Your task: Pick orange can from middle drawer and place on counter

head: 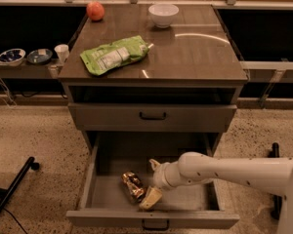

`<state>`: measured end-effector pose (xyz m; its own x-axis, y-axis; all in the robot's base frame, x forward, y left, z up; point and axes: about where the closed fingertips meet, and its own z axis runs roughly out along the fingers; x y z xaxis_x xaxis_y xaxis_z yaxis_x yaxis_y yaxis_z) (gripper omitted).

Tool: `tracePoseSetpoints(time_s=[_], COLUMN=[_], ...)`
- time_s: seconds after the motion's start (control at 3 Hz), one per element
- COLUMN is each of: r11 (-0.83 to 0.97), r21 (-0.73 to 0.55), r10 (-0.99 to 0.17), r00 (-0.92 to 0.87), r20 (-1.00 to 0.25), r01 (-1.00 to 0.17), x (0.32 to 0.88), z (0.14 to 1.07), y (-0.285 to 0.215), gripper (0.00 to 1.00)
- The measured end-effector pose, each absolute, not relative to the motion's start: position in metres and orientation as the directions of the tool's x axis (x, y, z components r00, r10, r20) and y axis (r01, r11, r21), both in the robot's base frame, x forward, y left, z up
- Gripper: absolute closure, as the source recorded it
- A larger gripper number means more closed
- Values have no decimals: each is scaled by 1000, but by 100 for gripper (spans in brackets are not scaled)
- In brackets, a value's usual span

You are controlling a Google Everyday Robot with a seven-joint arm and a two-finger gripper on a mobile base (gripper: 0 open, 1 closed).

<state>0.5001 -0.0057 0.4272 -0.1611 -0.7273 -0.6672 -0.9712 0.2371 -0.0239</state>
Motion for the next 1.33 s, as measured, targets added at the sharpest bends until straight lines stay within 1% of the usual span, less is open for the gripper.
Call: tracePoseSetpoints(time_s=[0.33, 0.67, 1.0, 1.33], r11=[249, 273, 283, 282], r21=[14, 46, 57, 42], r10=[-709, -703, -698, -704], r00=[-191, -232, -246, -236], r20=[-679, -673, -673, -670], r01=[-969, -961, -957, -959], x=[504, 502, 504, 498], z=[406, 393, 395, 408], y=[11, 17, 21, 19], gripper=[0, 0, 0, 4])
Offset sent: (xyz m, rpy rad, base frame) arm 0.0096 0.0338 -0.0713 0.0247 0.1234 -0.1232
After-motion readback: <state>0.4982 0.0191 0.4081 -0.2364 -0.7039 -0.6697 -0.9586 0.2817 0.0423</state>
